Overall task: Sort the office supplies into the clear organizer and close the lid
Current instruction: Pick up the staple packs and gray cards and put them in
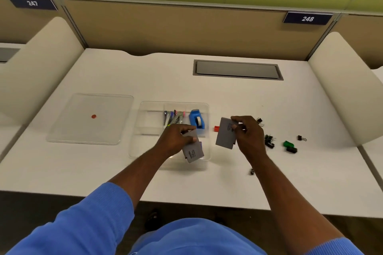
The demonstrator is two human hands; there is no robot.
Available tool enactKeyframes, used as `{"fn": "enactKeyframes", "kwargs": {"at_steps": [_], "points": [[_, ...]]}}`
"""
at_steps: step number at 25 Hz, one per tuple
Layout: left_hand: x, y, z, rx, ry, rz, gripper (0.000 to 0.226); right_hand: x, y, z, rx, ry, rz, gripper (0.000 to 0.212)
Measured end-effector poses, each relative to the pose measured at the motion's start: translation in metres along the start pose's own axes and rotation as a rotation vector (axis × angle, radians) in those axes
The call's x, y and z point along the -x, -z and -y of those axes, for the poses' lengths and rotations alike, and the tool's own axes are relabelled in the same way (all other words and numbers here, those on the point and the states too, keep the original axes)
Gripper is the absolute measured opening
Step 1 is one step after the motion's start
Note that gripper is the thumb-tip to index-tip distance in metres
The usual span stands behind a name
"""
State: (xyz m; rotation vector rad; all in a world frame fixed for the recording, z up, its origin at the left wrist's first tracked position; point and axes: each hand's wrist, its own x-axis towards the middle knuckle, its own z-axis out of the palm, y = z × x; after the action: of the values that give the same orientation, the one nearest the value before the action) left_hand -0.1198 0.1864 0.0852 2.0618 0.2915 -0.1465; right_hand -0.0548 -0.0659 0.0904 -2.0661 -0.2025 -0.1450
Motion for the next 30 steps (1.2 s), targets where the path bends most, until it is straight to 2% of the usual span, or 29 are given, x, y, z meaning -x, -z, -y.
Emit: {"fn": "enactKeyframes", "kwargs": {"at_steps": [7,12,18,20,22,25,30], "points": [[-0.013,0.116,0.072,-0.031,-0.033,-0.001,0.037,0.021,-0.127,0.061,0.03,-0.047,0.102,0.023],[-0.02,0.143,0.1,-0.051,-0.051,0.071,0.038,0.041,-0.182,0.082,0.147,-0.166,0.218,0.021],[-0.033,0.139,0.1,-0.006,-0.054,0.107,0.039,0.039,-0.195,0.086,0.333,-0.159,0.305,0.019],[-0.037,0.135,0.096,0.007,-0.067,0.133,0.039,0.038,-0.192,0.086,0.344,-0.143,0.29,0.024],[-0.044,0.131,0.092,0.03,-0.087,0.154,0.038,0.036,-0.191,0.087,0.281,-0.123,0.249,0.03],[-0.05,0.122,0.083,0.088,-0.113,0.183,0.041,0.03,-0.19,0.092,0.124,-0.193,0.254,0.033],[-0.053,0.11,0.077,0.086,-0.097,0.213,0.057,0.025,-0.183,0.09,0.028,-0.232,0.284,0.041]]}}
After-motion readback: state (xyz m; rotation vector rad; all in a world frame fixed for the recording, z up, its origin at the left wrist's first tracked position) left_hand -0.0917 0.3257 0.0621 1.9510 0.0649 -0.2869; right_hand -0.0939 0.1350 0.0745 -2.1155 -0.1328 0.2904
